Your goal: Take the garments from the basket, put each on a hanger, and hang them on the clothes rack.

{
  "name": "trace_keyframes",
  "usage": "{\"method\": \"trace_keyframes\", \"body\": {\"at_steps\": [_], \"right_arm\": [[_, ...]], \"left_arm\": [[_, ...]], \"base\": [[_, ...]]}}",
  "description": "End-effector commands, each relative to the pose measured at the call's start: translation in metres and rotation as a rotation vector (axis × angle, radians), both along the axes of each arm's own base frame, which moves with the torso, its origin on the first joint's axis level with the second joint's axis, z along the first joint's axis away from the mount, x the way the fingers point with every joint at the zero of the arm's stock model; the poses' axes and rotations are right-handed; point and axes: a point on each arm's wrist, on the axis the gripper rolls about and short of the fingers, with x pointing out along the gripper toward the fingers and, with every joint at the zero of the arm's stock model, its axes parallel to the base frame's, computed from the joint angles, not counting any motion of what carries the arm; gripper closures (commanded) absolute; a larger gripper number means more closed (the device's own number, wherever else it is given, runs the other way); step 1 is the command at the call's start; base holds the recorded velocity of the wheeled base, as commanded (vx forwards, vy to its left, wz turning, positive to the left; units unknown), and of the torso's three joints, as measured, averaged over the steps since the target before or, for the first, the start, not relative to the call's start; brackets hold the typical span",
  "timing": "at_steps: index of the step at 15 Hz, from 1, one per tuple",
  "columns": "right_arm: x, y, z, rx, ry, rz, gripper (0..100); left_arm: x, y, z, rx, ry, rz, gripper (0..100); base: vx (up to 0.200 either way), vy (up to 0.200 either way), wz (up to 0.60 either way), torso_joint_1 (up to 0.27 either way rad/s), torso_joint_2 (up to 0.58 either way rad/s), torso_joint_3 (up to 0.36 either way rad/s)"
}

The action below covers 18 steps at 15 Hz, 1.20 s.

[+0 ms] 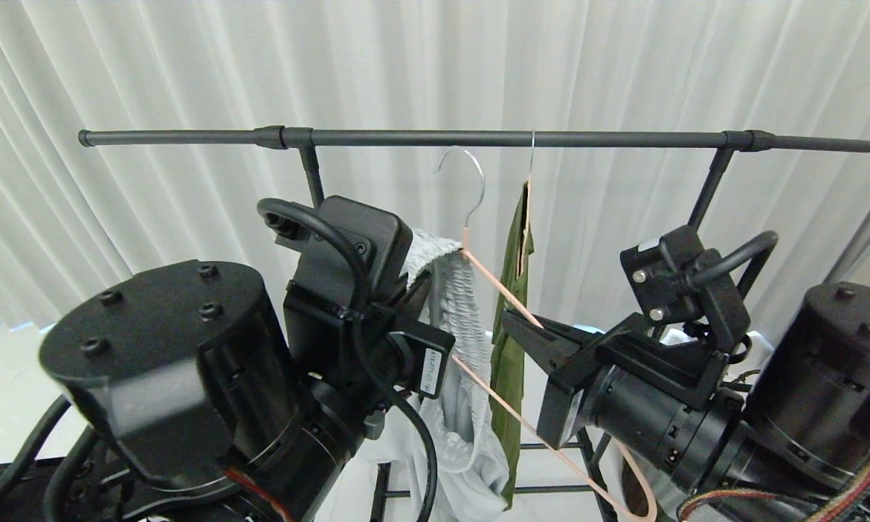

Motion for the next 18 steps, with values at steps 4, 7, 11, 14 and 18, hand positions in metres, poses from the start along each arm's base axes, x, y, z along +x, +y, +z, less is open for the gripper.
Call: {"method": "trace_keyframes", "body": {"at_steps": [4, 7, 11, 14, 18], "right_arm": [[0.000, -0.002, 0.014, 0.050, -0.028, -0.002, 100], [0.000, -0.002, 0.015, 0.053, -0.030, -0.002, 100], [-0.001, -0.005, 0.020, 0.074, -0.042, -0.002, 100], [-0.006, -0.015, 0.021, 0.071, -0.052, -0.005, 100], [-0.017, -0.036, 0.019, 0.056, -0.082, -0.010, 100]], "left_arm": [[-0.009, -0.004, -0.008, 0.038, 0.011, -0.033, 100], [-0.010, -0.004, -0.011, 0.057, 0.014, -0.034, 100], [-0.010, -0.003, -0.011, 0.055, 0.016, -0.036, 0], [-0.017, 0.008, -0.016, 0.073, 0.024, -0.039, 0], [-0.039, 0.045, -0.013, 0.122, -0.022, -0.064, 0]], "base": [[0.000, 0.000, 0.00, 0.000, 0.00, 0.000], [0.000, 0.000, 0.00, 0.000, 0.00, 0.000], [0.000, 0.000, 0.00, 0.000, 0.00, 0.000], [0.000, 0.000, 0.00, 0.000, 0.00, 0.000], [0.000, 0.000, 0.00, 0.000, 0.00, 0.000]]}}
